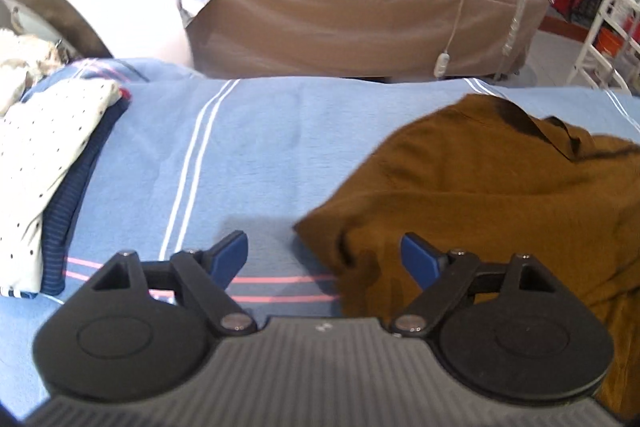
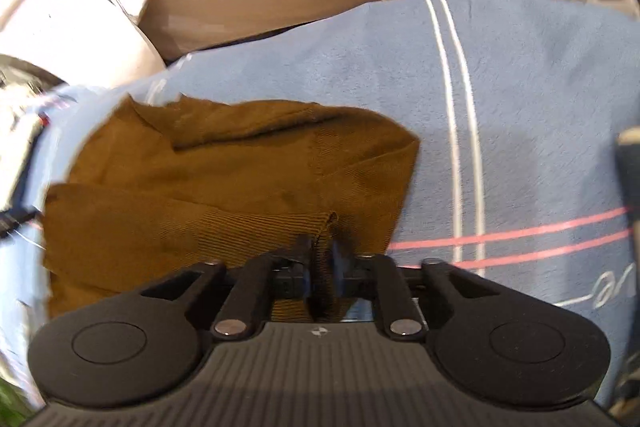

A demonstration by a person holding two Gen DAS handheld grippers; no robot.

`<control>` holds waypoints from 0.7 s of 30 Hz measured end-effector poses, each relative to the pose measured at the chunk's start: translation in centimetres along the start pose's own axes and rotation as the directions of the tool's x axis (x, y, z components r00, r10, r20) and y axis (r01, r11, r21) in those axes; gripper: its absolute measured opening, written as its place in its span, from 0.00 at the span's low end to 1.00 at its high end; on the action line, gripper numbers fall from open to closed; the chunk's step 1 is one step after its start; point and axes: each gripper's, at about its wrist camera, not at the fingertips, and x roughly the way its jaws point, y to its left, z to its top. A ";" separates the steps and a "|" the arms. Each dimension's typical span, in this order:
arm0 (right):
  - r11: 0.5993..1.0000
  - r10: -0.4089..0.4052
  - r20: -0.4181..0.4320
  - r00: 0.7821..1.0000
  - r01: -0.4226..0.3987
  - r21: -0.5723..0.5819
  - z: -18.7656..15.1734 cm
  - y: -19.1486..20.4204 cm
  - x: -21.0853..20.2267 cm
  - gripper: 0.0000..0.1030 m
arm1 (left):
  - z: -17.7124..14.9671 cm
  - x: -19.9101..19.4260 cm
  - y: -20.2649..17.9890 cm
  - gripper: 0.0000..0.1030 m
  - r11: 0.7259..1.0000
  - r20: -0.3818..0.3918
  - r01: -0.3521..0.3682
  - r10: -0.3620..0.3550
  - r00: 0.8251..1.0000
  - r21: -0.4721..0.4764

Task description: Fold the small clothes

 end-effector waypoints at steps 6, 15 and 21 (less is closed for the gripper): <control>0.991 -0.077 0.142 0.987 0.092 -0.097 -2.0 2.2 -3.4 0.63 | -0.1 2.3 5.2 0.82 0.966 -0.018 0.139 -0.147 0.989 -0.220; 0.990 0.022 0.113 0.993 -0.005 -0.142 -5.7 7.5 -2.3 0.62 | 1.0 6.6 5.8 0.18 0.926 -0.083 0.241 -0.276 0.958 -0.291; 0.985 0.036 0.096 0.995 -0.019 -0.170 -6.6 10.2 -0.9 0.62 | 1.3 7.5 5.4 0.05 0.929 -0.097 0.245 -0.281 0.955 -0.278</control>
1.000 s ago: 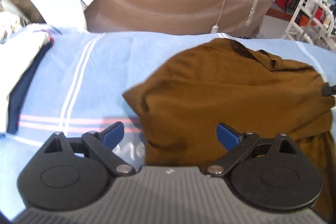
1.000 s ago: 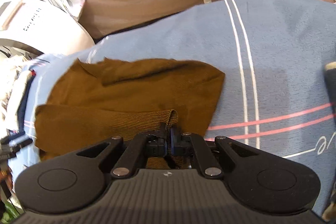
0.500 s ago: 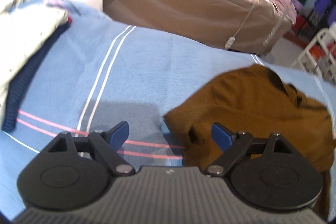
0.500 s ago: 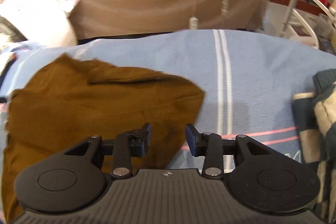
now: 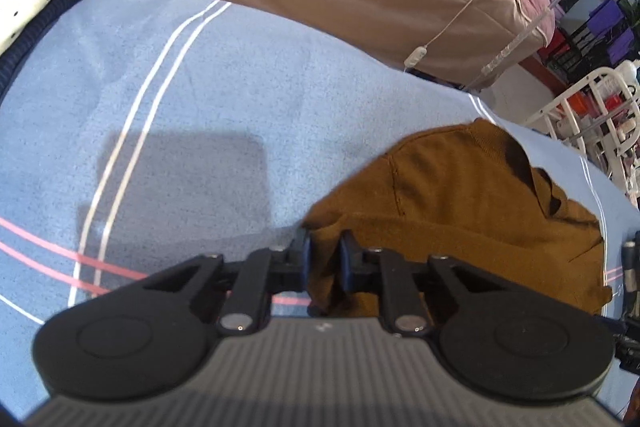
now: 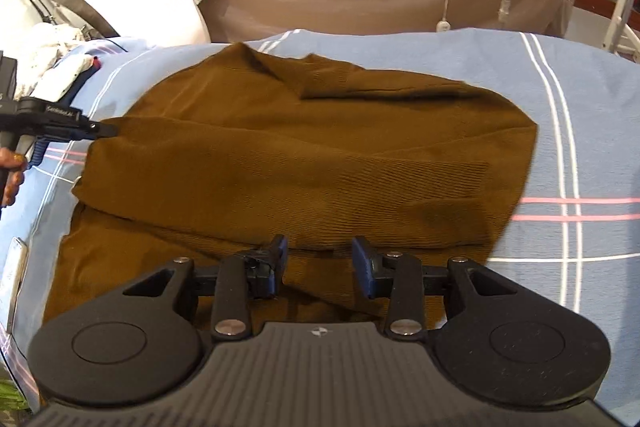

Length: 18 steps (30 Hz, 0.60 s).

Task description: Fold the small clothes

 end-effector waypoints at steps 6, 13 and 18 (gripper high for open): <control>0.999 -0.017 -0.010 1.000 0.017 0.028 -0.6 0.8 0.3 0.62 | 3.0 -1.8 -0.4 0.03 0.996 0.068 0.004 -0.010 0.998 0.091; 0.998 -0.051 -0.036 0.998 0.052 0.020 -1.7 1.2 1.1 0.62 | 4.6 0.1 -1.0 0.05 0.981 0.004 -0.045 0.045 0.999 0.189; 0.994 -0.098 -0.043 0.994 0.100 0.037 -2.1 0.5 1.7 0.61 | 2.3 0.0 0.6 0.67 0.972 0.055 -0.181 0.174 0.983 0.149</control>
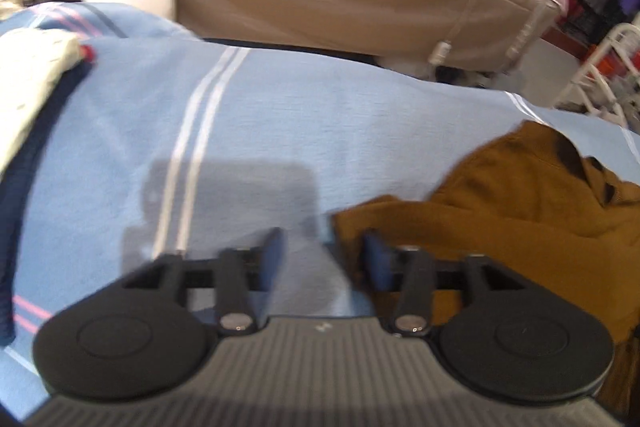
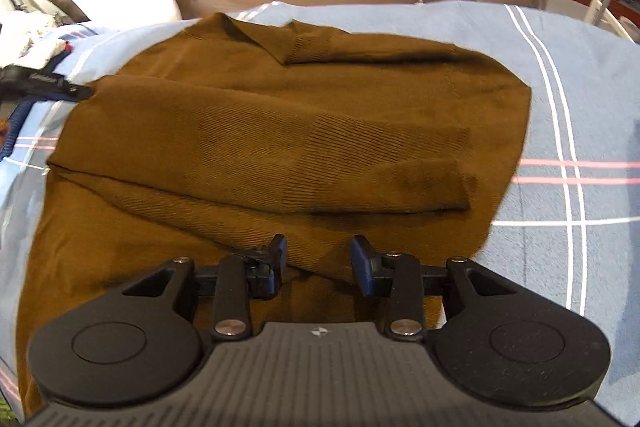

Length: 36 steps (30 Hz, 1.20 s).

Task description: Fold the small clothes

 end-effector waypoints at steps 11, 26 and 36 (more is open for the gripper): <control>0.986 -0.165 0.150 0.975 0.162 0.029 1.6 -2.2 -3.6 0.55 | -2.5 -5.6 -6.7 0.74 0.982 0.080 0.039 -0.054 0.995 0.184; 0.758 -0.095 0.197 0.976 0.199 -0.621 10.1 5.1 7.3 0.13 | -2.5 -1.1 -18.0 0.74 0.906 0.018 0.155 -0.177 0.984 0.393; 0.867 -0.181 0.186 0.966 0.246 -0.433 16.1 2.0 8.7 0.49 | -8.7 -2.7 -16.6 0.74 0.929 -0.035 0.160 -0.158 0.987 0.333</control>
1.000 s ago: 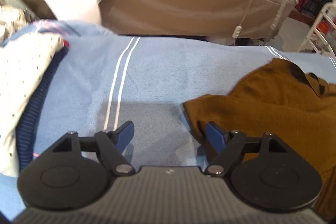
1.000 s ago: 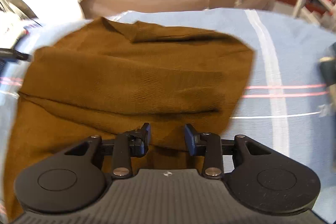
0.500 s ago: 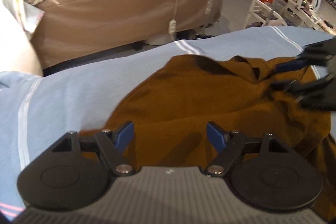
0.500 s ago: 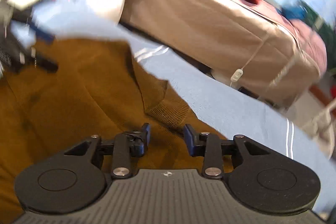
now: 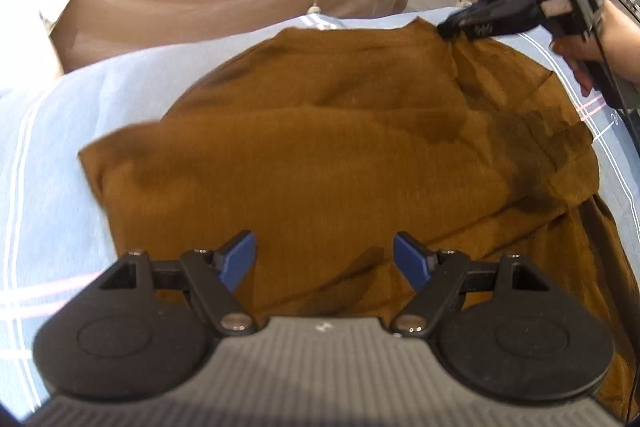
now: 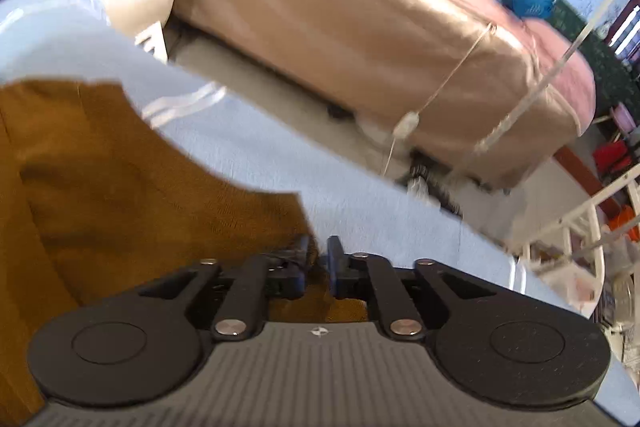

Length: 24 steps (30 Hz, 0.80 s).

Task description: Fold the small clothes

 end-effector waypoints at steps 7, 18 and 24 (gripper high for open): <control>0.993 0.046 0.120 0.992 -0.058 0.100 -5.0 1.3 -8.6 0.83 | -2.7 -2.7 -0.4 0.79 1.000 0.026 -0.024 0.024 0.999 -0.018; 0.955 0.201 0.007 0.980 -0.197 0.220 -20.9 6.4 -22.3 0.83 | -13.1 -8.8 -4.1 0.80 0.998 -0.015 -0.056 0.055 0.998 -0.009; 0.960 0.209 -0.079 0.975 -0.189 0.206 -25.9 10.4 -25.5 0.77 | -18.6 -11.4 -5.4 0.80 0.992 -0.022 -0.101 0.100 0.995 -0.072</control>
